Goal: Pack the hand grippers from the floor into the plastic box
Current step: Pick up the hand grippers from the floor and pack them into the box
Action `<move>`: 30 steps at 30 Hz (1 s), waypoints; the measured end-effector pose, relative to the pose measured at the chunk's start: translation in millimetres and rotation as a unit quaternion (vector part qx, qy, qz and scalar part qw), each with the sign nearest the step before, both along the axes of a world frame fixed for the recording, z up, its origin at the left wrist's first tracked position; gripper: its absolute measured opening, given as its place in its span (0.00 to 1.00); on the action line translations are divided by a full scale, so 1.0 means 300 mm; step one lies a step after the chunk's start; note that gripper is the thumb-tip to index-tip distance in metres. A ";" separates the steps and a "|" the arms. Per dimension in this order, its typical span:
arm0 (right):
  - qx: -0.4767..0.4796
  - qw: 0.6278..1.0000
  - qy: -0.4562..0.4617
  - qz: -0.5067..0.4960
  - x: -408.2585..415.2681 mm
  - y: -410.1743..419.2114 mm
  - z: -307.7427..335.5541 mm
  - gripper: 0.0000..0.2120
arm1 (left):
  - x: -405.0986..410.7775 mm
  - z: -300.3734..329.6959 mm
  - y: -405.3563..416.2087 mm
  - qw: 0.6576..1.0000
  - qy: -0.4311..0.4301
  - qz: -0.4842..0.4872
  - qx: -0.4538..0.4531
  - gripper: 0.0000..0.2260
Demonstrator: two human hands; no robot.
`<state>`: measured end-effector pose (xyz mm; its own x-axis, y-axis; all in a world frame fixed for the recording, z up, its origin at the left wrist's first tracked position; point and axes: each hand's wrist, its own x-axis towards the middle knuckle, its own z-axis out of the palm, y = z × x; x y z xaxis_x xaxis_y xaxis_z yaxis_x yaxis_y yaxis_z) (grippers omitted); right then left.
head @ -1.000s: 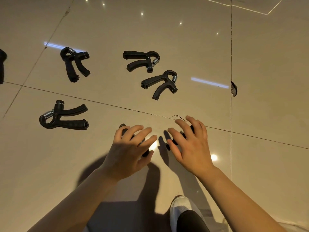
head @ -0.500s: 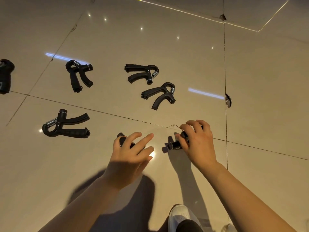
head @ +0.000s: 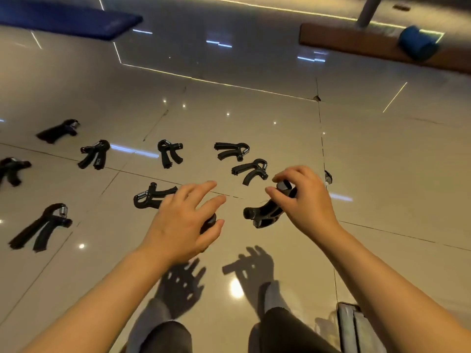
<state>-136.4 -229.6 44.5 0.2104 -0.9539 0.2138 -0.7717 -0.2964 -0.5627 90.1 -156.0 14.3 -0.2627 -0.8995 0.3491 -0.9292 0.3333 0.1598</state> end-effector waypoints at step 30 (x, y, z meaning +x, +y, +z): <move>0.012 0.979 0.155 -0.133 -0.697 0.765 0.428 0.05 | -0.660 0.589 0.496 0.980 0.099 -0.169 -0.027 0.23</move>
<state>-345.5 0.0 173.0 0.0058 -0.9877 0.1562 -0.9544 -0.0521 -0.2939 -108.0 -7.3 191.0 -0.4649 -0.7509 0.4691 -0.7160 0.6305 0.2997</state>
